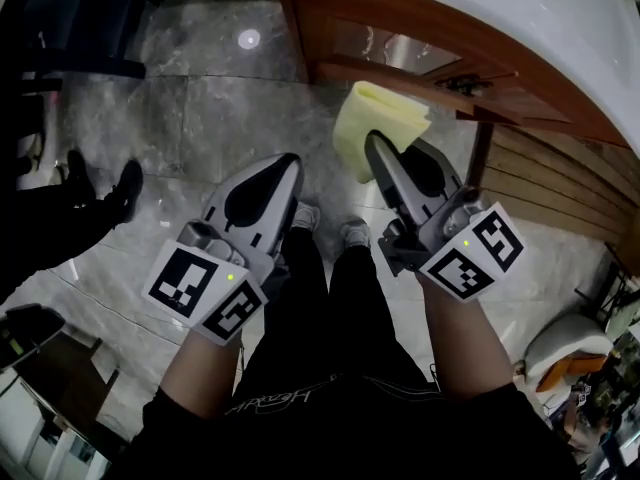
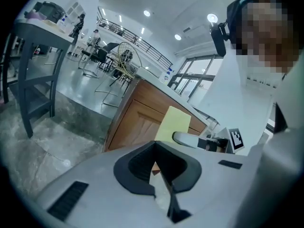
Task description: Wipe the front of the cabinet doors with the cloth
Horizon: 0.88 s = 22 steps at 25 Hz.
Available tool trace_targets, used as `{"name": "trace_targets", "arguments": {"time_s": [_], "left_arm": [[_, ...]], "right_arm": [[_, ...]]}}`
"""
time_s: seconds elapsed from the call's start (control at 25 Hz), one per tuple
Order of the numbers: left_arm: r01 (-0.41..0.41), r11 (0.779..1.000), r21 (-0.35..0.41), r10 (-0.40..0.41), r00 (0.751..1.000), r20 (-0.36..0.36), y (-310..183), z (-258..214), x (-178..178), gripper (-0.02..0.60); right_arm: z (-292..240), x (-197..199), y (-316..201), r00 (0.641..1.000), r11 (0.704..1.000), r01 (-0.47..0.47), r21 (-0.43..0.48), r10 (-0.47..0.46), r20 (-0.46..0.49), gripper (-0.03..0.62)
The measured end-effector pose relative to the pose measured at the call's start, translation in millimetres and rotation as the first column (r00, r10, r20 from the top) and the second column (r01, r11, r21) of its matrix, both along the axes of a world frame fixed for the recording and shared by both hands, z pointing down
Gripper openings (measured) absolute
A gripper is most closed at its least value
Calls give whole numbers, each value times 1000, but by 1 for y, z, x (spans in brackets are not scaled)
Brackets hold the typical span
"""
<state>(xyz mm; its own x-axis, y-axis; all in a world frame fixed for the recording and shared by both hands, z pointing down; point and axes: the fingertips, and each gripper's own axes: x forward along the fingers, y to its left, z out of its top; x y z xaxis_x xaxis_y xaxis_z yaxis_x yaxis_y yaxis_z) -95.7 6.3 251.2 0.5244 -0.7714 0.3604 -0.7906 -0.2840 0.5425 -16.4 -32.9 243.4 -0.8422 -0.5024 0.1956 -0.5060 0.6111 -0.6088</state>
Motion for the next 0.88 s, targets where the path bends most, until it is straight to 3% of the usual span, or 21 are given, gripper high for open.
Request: {"name": "trace_targets", "arguments": {"time_s": [0.32,0.64,0.88], "left_arm": [[-76,997,-4,76,997,5,-45,18,-47,6],[-122,993,-9,122,992,34,-44,14,-43,6],[-125,991,-42,126,992,29,-45,19,-47,6]], "right_arm": [[16,-61,-39,998,998,-62,26,62,-4,41],[11,-68,-45,995,993,-100,60,100,5,41],[20,-72,-59,989,986,-130,105,136,-51,41]]}}
